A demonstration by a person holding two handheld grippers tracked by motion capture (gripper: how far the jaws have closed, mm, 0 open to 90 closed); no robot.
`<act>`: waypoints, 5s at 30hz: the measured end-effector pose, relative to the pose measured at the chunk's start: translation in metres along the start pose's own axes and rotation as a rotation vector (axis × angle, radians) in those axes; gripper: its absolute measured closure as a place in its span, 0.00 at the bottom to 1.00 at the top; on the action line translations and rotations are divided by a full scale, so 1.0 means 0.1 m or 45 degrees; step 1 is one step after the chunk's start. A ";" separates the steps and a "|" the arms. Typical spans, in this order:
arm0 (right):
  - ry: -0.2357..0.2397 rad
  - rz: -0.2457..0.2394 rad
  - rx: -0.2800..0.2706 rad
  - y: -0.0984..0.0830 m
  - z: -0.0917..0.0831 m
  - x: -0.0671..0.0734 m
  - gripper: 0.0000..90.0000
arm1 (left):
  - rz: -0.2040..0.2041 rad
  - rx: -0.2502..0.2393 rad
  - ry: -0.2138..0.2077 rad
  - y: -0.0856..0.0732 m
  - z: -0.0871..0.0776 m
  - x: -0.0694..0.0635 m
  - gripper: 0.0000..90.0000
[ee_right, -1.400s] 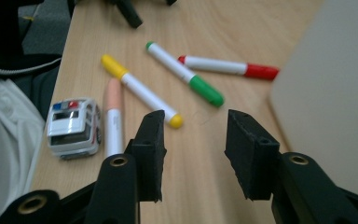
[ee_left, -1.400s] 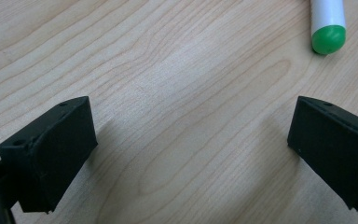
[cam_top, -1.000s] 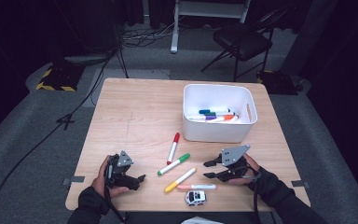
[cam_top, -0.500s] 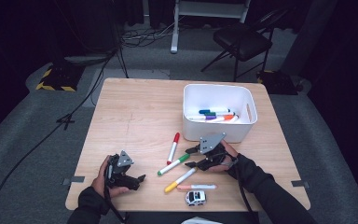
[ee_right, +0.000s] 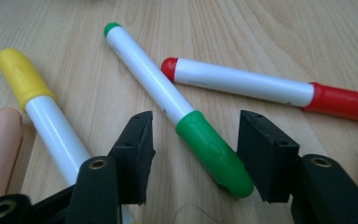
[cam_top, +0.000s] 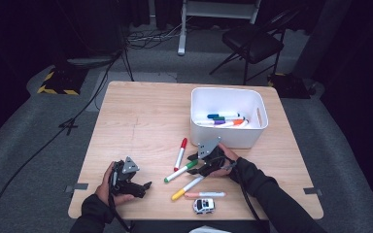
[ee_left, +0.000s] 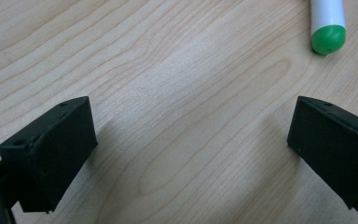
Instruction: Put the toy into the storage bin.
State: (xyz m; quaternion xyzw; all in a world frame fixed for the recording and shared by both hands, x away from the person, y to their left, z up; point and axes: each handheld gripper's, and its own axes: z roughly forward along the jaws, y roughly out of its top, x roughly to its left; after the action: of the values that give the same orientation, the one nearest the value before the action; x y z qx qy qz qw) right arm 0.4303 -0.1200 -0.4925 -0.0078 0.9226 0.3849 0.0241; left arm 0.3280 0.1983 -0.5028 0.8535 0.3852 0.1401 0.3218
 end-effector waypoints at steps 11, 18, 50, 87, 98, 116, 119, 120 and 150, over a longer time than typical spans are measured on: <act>0.066 0.001 -0.009 -0.09 -0.05 0.00 0.72 | -0.001 0.000 -0.003 0.00 0.00 0.00 0.01; 0.099 -0.045 0.003 -0.13 -0.11 0.02 0.83 | -0.001 0.000 -0.002 0.00 0.00 0.00 0.01; -0.047 -0.048 -0.133 -0.24 -0.98 0.18 0.84 | -0.002 0.001 -0.002 0.00 0.00 0.00 0.01; -0.324 -0.076 -0.255 -0.04 -2.18 0.07 0.84 | -0.002 0.001 -0.002 0.00 0.00 0.00 0.01; -0.403 -0.014 -0.264 -0.05 -2.33 -0.17 0.84 | -0.003 0.001 -0.002 0.00 0.00 0.00 0.01; -0.482 0.158 -0.158 -0.11 -2.26 -0.73 0.84 | -0.002 0.001 -0.002 0.00 0.00 0.00 0.01; -0.481 0.171 -0.140 -0.11 -2.22 -0.78 0.84 | -0.002 0.001 -0.002 0.00 0.00 0.00 0.01; -0.478 0.168 -0.137 -0.11 -2.21 -0.80 0.84 | -0.002 0.001 -0.003 0.00 0.00 0.00 0.01; -0.450 0.265 0.307 -0.28 -2.22 -0.89 0.82 | -0.003 0.001 -0.002 0.00 0.00 0.00 0.01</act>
State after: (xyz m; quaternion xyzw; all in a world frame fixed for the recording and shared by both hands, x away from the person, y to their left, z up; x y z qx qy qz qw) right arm 0.5120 -0.2977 -0.3521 0.1579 0.9392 0.2677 0.1461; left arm 0.3283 0.1983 -0.5030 0.8533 0.3858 0.1389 0.3221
